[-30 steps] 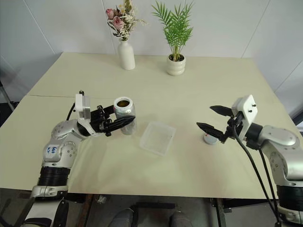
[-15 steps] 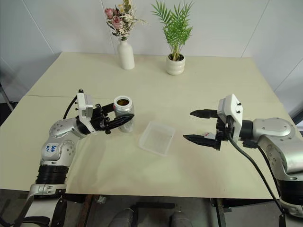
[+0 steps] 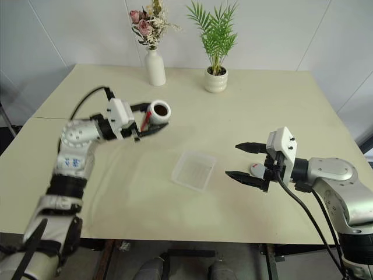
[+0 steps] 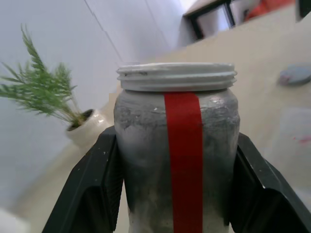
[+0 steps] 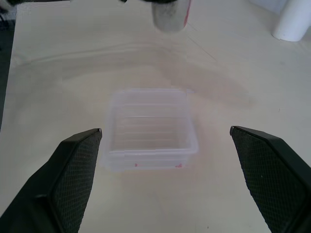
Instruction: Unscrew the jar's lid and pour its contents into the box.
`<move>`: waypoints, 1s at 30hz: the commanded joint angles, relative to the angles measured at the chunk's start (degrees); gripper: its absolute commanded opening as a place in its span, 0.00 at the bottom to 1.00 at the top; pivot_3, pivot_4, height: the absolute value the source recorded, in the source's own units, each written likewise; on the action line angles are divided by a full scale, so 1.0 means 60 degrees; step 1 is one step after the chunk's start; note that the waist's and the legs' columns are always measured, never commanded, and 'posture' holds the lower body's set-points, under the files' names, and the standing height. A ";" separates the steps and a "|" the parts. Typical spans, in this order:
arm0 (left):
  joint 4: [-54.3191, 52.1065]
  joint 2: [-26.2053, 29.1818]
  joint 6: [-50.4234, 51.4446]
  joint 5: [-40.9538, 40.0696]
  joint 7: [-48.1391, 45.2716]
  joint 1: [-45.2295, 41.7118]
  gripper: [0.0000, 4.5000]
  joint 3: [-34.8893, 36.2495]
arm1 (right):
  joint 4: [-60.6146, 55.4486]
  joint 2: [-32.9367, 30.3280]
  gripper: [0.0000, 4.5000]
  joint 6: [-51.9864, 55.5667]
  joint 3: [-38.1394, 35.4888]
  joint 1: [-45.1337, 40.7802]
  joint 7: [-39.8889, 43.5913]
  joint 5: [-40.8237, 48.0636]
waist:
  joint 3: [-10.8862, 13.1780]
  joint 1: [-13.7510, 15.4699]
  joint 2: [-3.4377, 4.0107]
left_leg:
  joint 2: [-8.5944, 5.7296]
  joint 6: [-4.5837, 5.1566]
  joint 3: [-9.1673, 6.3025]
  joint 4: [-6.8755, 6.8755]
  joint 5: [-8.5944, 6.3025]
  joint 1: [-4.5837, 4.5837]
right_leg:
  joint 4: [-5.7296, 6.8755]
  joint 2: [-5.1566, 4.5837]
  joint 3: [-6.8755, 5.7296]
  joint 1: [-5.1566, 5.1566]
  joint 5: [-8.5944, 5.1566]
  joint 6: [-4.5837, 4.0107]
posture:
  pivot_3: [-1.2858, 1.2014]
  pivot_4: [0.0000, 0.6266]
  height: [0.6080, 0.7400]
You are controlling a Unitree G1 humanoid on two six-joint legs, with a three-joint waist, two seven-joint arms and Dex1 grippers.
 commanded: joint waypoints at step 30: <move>0.3269 -0.1354 -0.6428 0.7125 0.1767 -0.5934 0.53 -0.6055 | -0.0478 0.0883 0.99 0.0181 -0.0197 -0.0226 -0.1125 0.0422 | 0.0018 -0.0006 -0.0010 | -0.0027 0.0081 0.0107 0.0111 -0.0017 -0.0145 | 0.0082 -0.0008 0.0150 -0.0155 0.0005 0.0096 | 0.52 0.24 1.00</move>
